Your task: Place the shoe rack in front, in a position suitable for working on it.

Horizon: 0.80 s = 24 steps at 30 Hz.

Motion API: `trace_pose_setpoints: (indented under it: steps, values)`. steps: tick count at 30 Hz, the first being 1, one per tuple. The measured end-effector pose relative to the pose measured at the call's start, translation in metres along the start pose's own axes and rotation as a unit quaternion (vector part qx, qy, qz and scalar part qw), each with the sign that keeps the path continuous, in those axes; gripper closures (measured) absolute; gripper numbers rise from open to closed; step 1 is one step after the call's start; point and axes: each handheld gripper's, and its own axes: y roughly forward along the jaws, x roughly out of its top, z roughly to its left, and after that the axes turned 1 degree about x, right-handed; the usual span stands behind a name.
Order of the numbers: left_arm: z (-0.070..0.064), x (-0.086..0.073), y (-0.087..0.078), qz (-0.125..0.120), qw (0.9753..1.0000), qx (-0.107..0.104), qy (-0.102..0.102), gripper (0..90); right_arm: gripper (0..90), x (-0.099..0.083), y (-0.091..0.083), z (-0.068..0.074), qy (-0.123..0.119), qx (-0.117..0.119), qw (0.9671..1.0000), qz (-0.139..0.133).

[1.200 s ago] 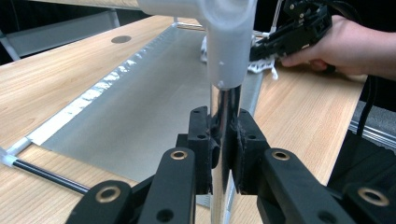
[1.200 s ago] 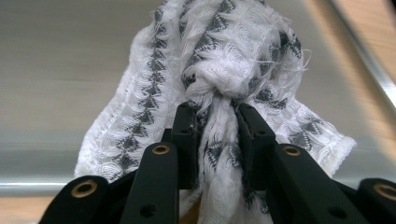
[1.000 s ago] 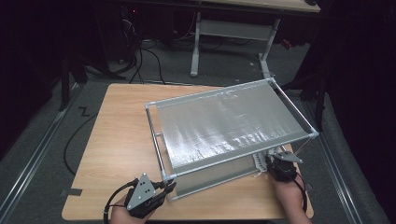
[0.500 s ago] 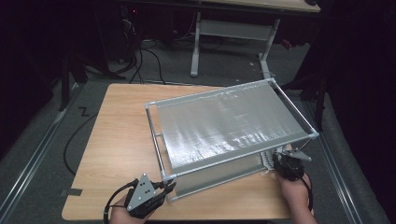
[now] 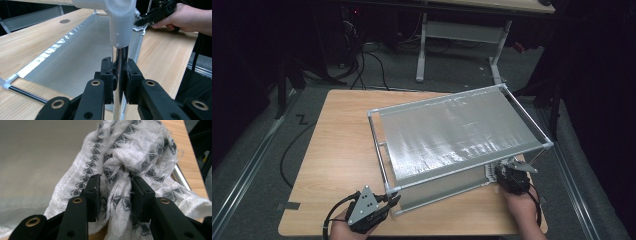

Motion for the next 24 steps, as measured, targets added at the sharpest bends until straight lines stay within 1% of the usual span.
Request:
trace_pose_setpoints:
  steps: [2,4,5,6,7,8,10,11,12,14,16,18,19,20,23,24]
  values:
    - [0.0,0.0,0.0,0.001,1.0,0.001,0.001,79.6,61.7,0.0,0.0,0.005,-0.003,0.004,1.0,0.0]
    - [0.0,0.0,0.0,0.001,1.0,0.001,0.004,79.5,61.1,0.0,-0.001,0.01,-0.015,0.008,0.9998,-0.004]
    - [0.0,0.0,0.0,0.001,1.0,0.001,0.005,79.5,60.9,-0.001,-0.001,0.014,-0.017,0.01,0.9998,-0.005]
    - [0.0,0.0,0.0,0.0,1.0,0.001,0.004,79.5,60.7,-0.001,-0.002,0.018,-0.017,0.015,0.9997,-0.004]
    - [0.0,0.0,0.0,0.0,1.0,0.0,0.005,79.5,60.4,-0.001,-0.002,0.021,-0.023,0.023,0.9995,-0.006]
    - [0.0,0.0,0.0,0.0,1.0,-0.001,0.005,79.5,60.2,-0.001,-0.003,0.025,-0.023,0.028,0.9993,-0.004]
    - [0.0,0.0,0.0,0.001,1.0,0.0,0.006,79.5,60.2,-0.001,-0.004,0.035,-0.036,0.039,0.9986,-0.005]
    - [-0.001,0.0,0.0,0.001,1.0,0.002,0.006,79.5,60.2,-0.001,-0.005,0.04,-0.039,0.046,0.9982,-0.006]
    - [-0.001,0.0,0.0,0.002,1.0,0.003,0.006,79.4,60.2,-0.001,-0.005,0.046,-0.049,0.051,0.9975,-0.008]
    - [-0.001,0.0,0.0,0.002,1.0,0.002,0.006,79.4,60.2,-0.001,-0.006,0.058,-0.058,0.061,0.9964,-0.009]
    - [0.0,0.0,0.0,0.001,1.0,0.001,0.007,79.4,60.3,0.0,-0.007,0.072,-0.065,0.079,0.9947,-0.007]
    - [0.0,0.0,0.0,0.002,1.0,0.0,0.008,79.4,60.6,0.001,-0.008,0.087,-0.085,0.092,0.9921,-0.008]
    - [0.0,0.001,0.0,0.002,1.0,0.0,0.009,79.4,60.7,0.001,-0.01,0.094,-0.086,0.098,0.9915,-0.004]
    - [0.0,0.001,0.0,0.002,1.0,0.001,0.009,79.3,60.9,0.002,-0.01,0.1,-0.1,0.107,0.9892,-0.008]
    - [-0.001,0.0,0.0,0.002,1.0,0.001,0.008,79.3,61.3,0.003,-0.013,0.12,-0.115,0.127,0.9852,-0.007]
    - [-0.001,0.001,0.0,0.002,1.0,0.001,0.008,79.4,61.4,0.003,-0.013,0.126,-0.124,0.134,0.9832,-0.011]
